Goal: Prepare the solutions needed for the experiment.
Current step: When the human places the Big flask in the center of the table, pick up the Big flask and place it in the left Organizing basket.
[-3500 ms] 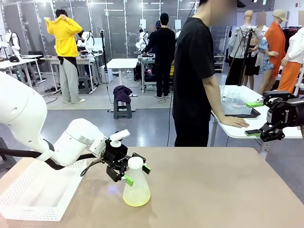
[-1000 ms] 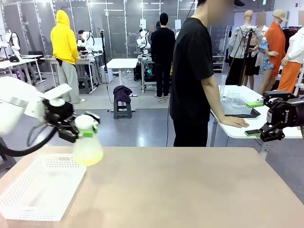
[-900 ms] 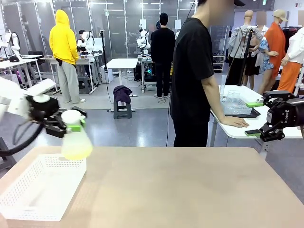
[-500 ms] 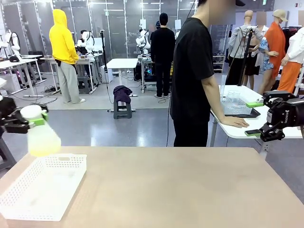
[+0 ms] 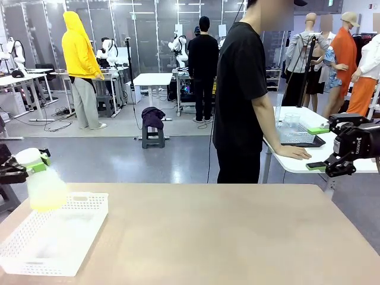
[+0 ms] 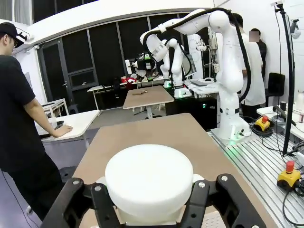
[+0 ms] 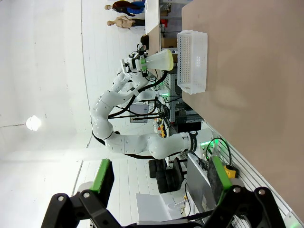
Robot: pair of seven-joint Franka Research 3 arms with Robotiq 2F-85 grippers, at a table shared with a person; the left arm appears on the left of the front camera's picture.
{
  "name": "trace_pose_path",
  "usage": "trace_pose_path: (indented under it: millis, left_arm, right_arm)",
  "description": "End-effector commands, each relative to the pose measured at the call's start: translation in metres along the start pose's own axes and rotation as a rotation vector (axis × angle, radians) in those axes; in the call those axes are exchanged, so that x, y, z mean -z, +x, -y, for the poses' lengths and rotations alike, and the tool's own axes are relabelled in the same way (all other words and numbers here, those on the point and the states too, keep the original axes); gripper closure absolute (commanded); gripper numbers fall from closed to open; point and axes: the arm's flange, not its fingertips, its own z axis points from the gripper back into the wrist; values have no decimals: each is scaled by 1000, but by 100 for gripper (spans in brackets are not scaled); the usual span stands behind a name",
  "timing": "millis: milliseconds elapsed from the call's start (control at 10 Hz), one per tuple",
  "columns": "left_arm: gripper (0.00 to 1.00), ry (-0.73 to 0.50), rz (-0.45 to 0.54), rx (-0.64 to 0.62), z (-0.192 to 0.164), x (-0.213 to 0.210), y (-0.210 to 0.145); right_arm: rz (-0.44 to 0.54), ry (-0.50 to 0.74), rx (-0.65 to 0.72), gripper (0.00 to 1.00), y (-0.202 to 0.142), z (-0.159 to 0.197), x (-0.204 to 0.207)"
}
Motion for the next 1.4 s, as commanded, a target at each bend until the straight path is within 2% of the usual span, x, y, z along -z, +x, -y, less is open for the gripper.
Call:
trace_pose_path:
  millis: [0,300,700,1300]
  left_arm:
    - [100,8,34,-3,-3,3,-10]
    - [100,-29,37,-69,-5,9,-39]
    - [100,-41,-32,-134,-8,21,-81]
    - [100,-80,-78,-122,-12,34,-114]
  right_arm:
    - [-4,-3,-14,0,1,-1,-1]
    - [-4,-3,-14,0,1,-1,-1]
    - [-4,-3,-14,0,1,-1,-1]
    - [-4,-3,-14,0,1,-1,-1]
